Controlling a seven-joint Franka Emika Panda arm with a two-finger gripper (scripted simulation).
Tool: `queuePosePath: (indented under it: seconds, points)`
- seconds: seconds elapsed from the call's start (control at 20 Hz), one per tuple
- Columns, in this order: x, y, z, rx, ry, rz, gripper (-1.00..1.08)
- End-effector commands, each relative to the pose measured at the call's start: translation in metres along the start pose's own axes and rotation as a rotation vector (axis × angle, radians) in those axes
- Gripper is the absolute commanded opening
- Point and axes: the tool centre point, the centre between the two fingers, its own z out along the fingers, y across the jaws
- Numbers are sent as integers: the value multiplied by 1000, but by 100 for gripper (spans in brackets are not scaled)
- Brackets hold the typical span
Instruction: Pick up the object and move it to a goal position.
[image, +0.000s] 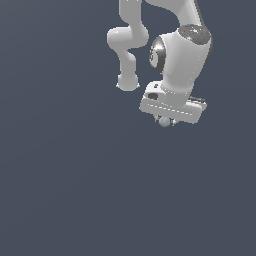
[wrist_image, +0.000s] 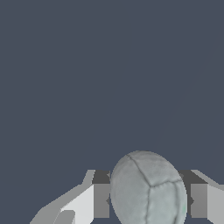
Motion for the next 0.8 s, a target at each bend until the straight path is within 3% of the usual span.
queuePosePath:
  seconds: [0.0, 0.4, 0.75]
  points:
    - [-13, -12, -27, -1, 0, 0, -100]
    - [-49, -50, -105, -1, 1, 1, -100]
    - [-66, -71, -147, 0, 0, 0, -100]
